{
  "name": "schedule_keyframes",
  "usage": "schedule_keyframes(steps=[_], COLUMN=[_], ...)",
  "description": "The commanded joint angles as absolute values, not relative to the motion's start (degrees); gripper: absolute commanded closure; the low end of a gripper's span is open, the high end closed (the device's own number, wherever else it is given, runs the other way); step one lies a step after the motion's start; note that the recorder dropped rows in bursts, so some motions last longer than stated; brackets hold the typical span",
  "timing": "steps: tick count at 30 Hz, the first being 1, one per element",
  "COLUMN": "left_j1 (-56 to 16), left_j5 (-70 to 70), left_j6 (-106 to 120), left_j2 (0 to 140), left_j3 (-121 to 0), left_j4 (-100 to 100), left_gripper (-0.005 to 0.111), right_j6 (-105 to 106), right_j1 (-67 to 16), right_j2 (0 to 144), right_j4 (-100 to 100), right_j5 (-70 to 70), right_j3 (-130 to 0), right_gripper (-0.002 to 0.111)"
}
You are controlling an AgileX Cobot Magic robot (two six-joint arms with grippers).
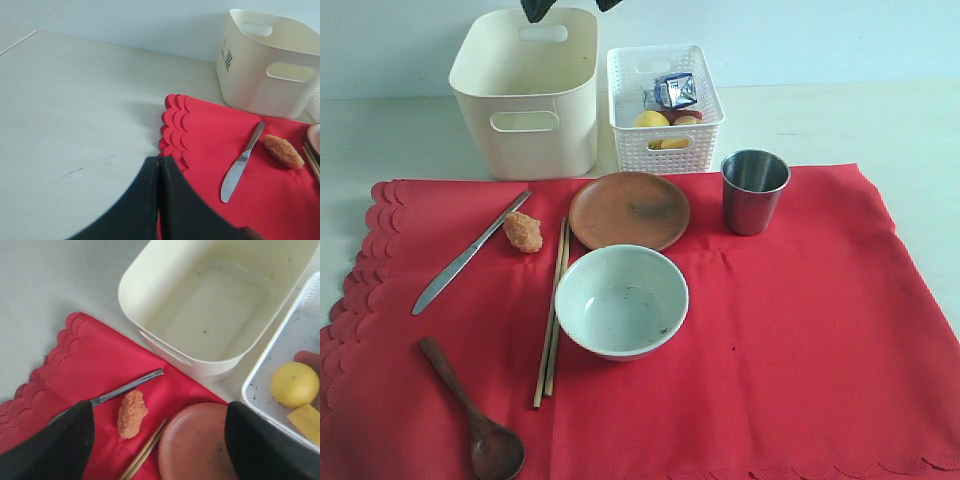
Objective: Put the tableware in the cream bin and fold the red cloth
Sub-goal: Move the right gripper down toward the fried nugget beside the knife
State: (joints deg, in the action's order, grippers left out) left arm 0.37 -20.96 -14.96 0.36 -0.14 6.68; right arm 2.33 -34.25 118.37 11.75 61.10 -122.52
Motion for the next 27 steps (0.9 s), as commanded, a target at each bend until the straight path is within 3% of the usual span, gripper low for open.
schedule_keyframes(steps=[1, 27], left_j1=[-0.03, -0.03], left_j5=[-20.69, -20.69], left_j6=[-14.8, -14.8], left_j2=[0.0, 0.0], left_j3=[0.0, 0.0], left_j4=[6.97, 6.97], left_gripper=[0.107, 0.107], right_j6=[3.02, 3.02], right_j1=[-36.02, -41.34], right_j2=[117.96, 130.82], right_j4=[11.68, 13.39], right_j5=[61.1, 63.42], right_j3=[-122.86, -122.61], right_gripper=[0.039, 0.039])
